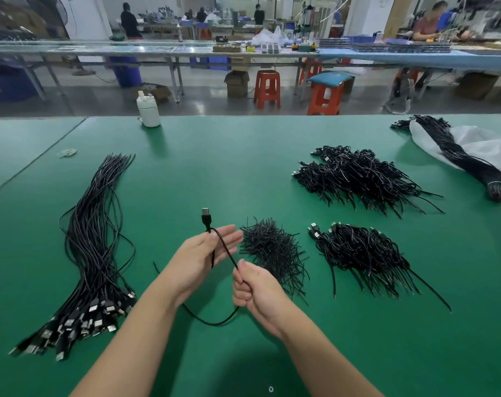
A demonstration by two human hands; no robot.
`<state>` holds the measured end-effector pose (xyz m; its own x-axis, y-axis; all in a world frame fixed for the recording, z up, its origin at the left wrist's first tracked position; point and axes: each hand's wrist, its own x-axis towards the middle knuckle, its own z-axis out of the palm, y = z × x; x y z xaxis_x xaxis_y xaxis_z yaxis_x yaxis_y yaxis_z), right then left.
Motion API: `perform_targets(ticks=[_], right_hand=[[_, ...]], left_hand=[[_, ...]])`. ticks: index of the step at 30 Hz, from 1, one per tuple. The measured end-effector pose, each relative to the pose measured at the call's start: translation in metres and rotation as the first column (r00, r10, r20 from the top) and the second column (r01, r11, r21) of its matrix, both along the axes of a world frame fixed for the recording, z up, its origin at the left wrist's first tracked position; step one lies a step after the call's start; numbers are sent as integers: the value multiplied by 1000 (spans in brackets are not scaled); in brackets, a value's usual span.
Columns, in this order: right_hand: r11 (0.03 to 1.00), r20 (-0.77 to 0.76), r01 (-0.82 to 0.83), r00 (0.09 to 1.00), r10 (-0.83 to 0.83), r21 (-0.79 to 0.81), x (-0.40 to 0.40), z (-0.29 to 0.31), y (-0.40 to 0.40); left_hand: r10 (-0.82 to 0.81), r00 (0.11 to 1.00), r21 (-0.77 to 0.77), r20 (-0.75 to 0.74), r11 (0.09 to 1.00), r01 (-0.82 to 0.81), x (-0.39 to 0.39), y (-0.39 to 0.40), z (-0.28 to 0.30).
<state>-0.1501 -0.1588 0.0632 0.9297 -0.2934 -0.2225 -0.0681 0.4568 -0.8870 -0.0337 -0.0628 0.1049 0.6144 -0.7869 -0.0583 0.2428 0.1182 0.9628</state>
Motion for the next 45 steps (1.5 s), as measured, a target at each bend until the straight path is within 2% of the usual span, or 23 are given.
perform_targets(ticks=[4,6,7,9,11,13,15,17,18,19,21,23,25,26,29,31,33,35,37,39,40,42,45], right_hand=[[996,-10,46,999,-45,79,-3,-4,-9],[998,-4,25,1000,-25,53,-4,-6,-10],[1000,-4,0,1000,0,10,-4,-6,-10],[994,-29,-50,998,48,-101,-4,-10,-6],[988,-68,-56,997,47,-143,-5,-13,-4],[999,-85,2,996,-7,-54,-6,-15,-7],[993,-73,75,995,-68,88,-4,-13,-13],[980,-57,109,993,-100,164,-1,-7,-17],[979,-46,109,994,-103,174,1,-4,-18],[979,-35,104,994,-99,177,2,-1,-18],[981,-16,86,996,-85,173,3,3,-15],[986,1,66,998,-67,156,1,6,-12],[996,-13,31,999,-30,85,-1,6,-8],[1000,-33,12,999,-11,15,-1,4,-5],[987,-88,-29,996,15,-158,-1,-2,3],[982,-104,-33,994,14,-188,-1,-3,1],[987,-108,-21,994,3,-161,-2,-3,-5],[993,-97,10,995,-22,-118,-2,-1,-14],[996,-85,41,995,-48,-83,-2,3,-22],[995,-80,63,994,-69,-76,0,8,-29],[994,-80,63,994,-71,-92,1,11,-31],[992,-79,50,995,-59,-120,4,15,-29],[993,-34,25,999,-29,-111,4,21,-20]], left_hand=[[-35,991,92,130,995,23,13,8,0],[87,976,56,200,993,-100,11,4,2],[187,972,-35,139,982,-184,11,0,3],[292,930,-262,-223,901,-346,11,-8,16],[203,861,-371,-467,839,-399,13,-5,31],[53,909,-350,-413,912,-212,15,9,43],[-239,962,-111,-130,968,226,12,23,44],[-590,802,336,98,778,531,7,29,35],[-664,738,518,122,677,523,5,28,28],[-659,738,635,144,633,442,3,24,21],[-531,782,725,326,672,154,0,13,7],[-230,843,534,486,842,-78,-4,1,-4],[112,968,210,224,965,-160,-13,-11,-7],[203,978,61,43,977,-205,-16,-16,-8],[169,900,-197,-401,944,-265,-19,-24,0],[98,879,-242,-467,942,-234,-17,-21,10],[7,908,-282,-418,950,-137,-10,-11,15],[-182,952,-262,-247,958,115,-3,4,18],[-419,908,-43,-8,907,418,5,20,21],[-606,784,263,132,784,562,9,28,22],[-651,743,395,156,731,557,7,27,22],[-598,779,559,192,718,414,1,20,17],[-333,892,527,306,840,132,-9,5,4]])
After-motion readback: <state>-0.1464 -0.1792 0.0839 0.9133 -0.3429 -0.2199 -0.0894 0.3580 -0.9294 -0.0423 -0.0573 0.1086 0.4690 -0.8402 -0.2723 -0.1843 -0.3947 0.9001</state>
